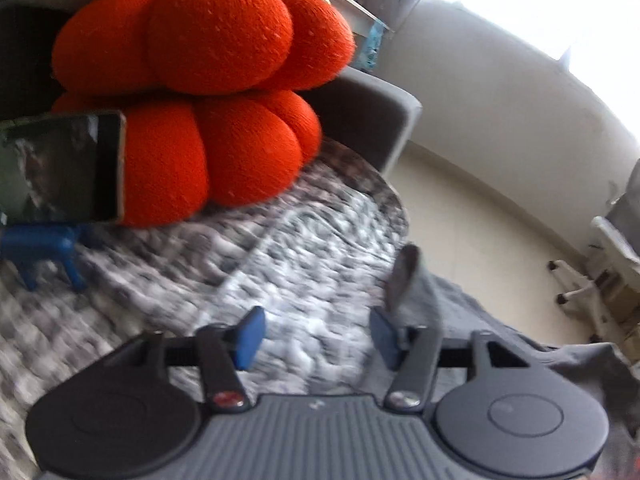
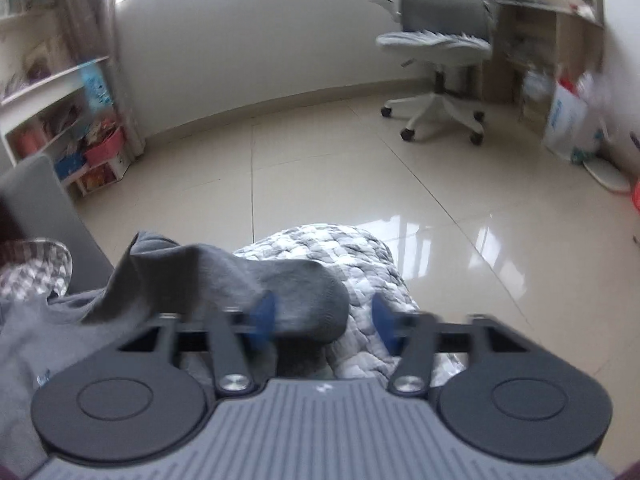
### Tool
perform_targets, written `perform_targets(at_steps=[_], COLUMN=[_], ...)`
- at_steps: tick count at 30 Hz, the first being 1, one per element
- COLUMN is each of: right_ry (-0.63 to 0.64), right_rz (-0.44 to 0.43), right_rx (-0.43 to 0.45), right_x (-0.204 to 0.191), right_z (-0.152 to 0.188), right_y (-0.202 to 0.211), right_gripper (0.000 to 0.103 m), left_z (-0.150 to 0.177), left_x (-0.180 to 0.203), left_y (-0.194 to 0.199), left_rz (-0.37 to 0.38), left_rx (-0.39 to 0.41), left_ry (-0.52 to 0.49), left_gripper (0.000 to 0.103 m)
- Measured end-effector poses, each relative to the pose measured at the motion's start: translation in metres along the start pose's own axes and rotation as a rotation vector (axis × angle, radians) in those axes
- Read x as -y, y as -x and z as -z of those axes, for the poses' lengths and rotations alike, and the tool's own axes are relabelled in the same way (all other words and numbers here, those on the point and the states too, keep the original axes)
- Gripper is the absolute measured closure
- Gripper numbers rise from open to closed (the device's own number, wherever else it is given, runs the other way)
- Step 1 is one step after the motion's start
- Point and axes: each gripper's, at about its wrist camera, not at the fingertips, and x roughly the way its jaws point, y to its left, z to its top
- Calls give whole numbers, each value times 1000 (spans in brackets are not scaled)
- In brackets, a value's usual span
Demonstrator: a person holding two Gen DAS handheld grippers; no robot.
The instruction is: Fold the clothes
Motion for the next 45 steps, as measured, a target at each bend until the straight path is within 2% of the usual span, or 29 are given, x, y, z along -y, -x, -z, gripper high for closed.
perform_targets(at_steps=[3,5,7,8,9,12,18,21,22,23,24,26,34,38,42,45], right_ry=[24,35,42,48,58,92,116,121,122,122,120,113,4,-74,-140,-77], right_rz=[-8,-26,-48,-59,-70,-99,-87,-74,-69,-64,-59,-50,-51,-66,-21,16], right_rx=[-42,-64,-73,-73,-67,-42,25,53,62,68,74,86,193,183,201,357], right_x=[-1,-1,-1,-2,-2,-3,-4,-4,-3,-3,-3,-4,-14,-2,11,1], right_z=[2,4,5,5,4,1,-7,-10,-10,-11,-10,-10,-11,-10,-9,-11], right_y=[-3,-6,-8,-8,-8,-5,0,2,3,4,4,5,26,22,21,44], right_gripper=[43,43,50,74,91,92,93,93,93,93,93,93,94,94,94,97], left_z=[11,20,28,28,26,14,-10,-12,-12,-13,-13,-13,3,10,14,14], left_x=[17,32,43,46,46,32,-1,-4,-3,-2,-1,0,20,24,23,21], left_y=[-9,-15,-20,-19,-18,-11,3,1,1,2,4,9,21,18,14,13], left_rz=[15,-2,-31,-52,-78,-178,-384,-468,-499,-511,-498,-449,-413,-393,-395,-392], left_rx=[-46,-55,-48,-39,-25,37,168,174,178,180,176,154,130,104,72,60], left_ry=[-62,-148,-231,-252,-259,-236,-172,-175,-185,-191,-191,-185,-267,-294,-298,-294], left_gripper=[38,41,72,100,101,101,101,99,98,89,75,61,53,51,50,50])
